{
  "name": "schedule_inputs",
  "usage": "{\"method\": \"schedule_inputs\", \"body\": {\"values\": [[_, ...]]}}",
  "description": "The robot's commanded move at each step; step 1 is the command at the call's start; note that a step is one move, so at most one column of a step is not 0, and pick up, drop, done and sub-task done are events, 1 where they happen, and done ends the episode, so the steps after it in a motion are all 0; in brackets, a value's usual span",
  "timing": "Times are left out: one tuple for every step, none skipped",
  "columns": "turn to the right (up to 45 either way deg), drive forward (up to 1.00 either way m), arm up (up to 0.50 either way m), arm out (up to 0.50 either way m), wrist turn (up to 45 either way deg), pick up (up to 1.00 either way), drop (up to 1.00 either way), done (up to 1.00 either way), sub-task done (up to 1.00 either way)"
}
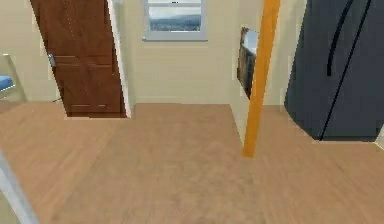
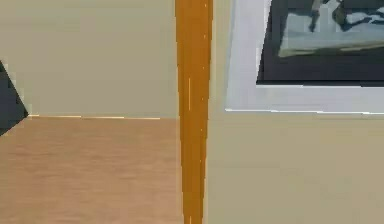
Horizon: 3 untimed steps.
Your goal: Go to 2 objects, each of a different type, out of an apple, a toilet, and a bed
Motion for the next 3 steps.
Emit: {"method": "schedule_inputs", "body": {"values": [[45.0, 0.0, 0.0, 0.0, 0.0, 0.0, 0.0, 0.0, 0.0], [9.0, 0.0, 0.0, 0.0, 0.0, 0.0, 0.0, 0.0, 0.0], [0.0, 0.75, 0.0, 0.0, 0.0, 0.0, 0.0, 0.0, 0.0]]}}
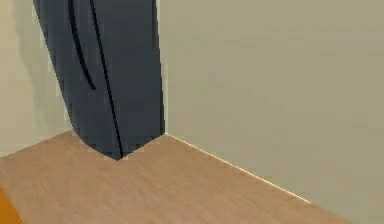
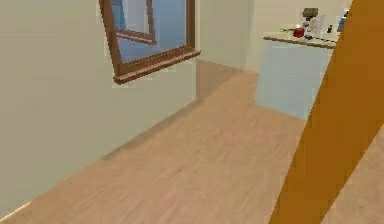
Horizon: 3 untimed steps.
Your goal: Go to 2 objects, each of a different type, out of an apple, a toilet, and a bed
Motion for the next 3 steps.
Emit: {"method": "schedule_inputs", "body": {"values": [[45.0, 0.0, 0.0, 0.0, 0.0, 0.0, 0.0, 0.0, 0.0], [18.0, 0.0, 0.0, 0.0, 0.0, 0.0, 0.0, 0.0, 0.0], [0.0, 0.55, 0.0, 0.0, 0.0, 0.0, 0.0, 0.0, 0.0]]}}
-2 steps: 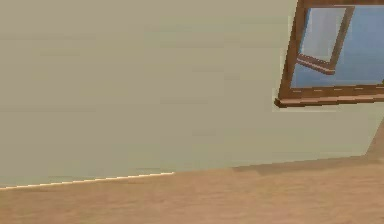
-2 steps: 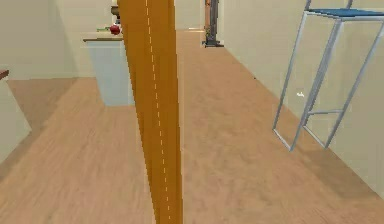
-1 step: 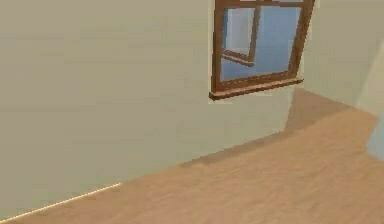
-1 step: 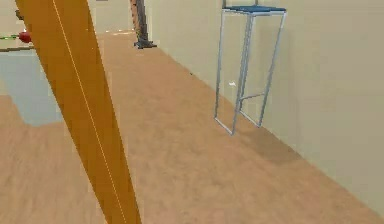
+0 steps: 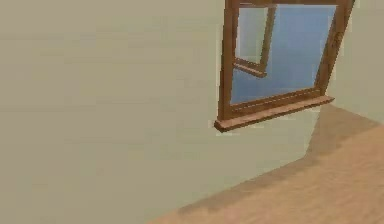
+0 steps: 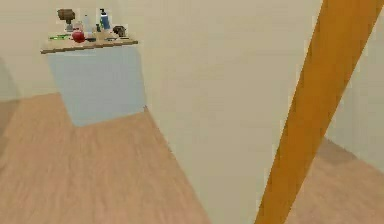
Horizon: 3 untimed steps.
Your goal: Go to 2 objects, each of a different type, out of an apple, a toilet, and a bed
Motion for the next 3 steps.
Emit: {"method": "schedule_inputs", "body": {"values": [[45.0, 0.0, 0.0, 0.0, 0.0, 0.0, 0.0, 0.0, 0.0], [18.0, 0.0, 0.0, 0.0, 0.0, 0.0, 0.0, 0.0, 0.0], [0.0, 1.0, 0.0, 0.0, 0.0, 0.0, 0.0, 0.0, 0.0]]}}
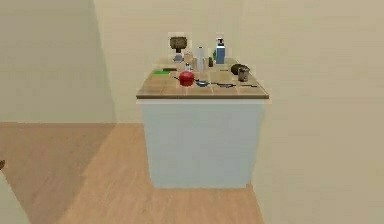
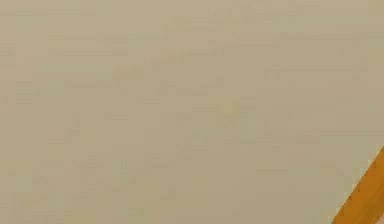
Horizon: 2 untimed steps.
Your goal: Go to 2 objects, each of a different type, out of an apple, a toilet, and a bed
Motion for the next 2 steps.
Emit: {"method": "schedule_inputs", "body": {"values": [[0.0, 0.7, 0.0, 0.0, 0.0, 0.0, 0.0, 0.0, 0.0], [0.0, 0.0, 0.0, 0.0, 0.0, 0.0, 0.0, 1.0, 0.0]]}}
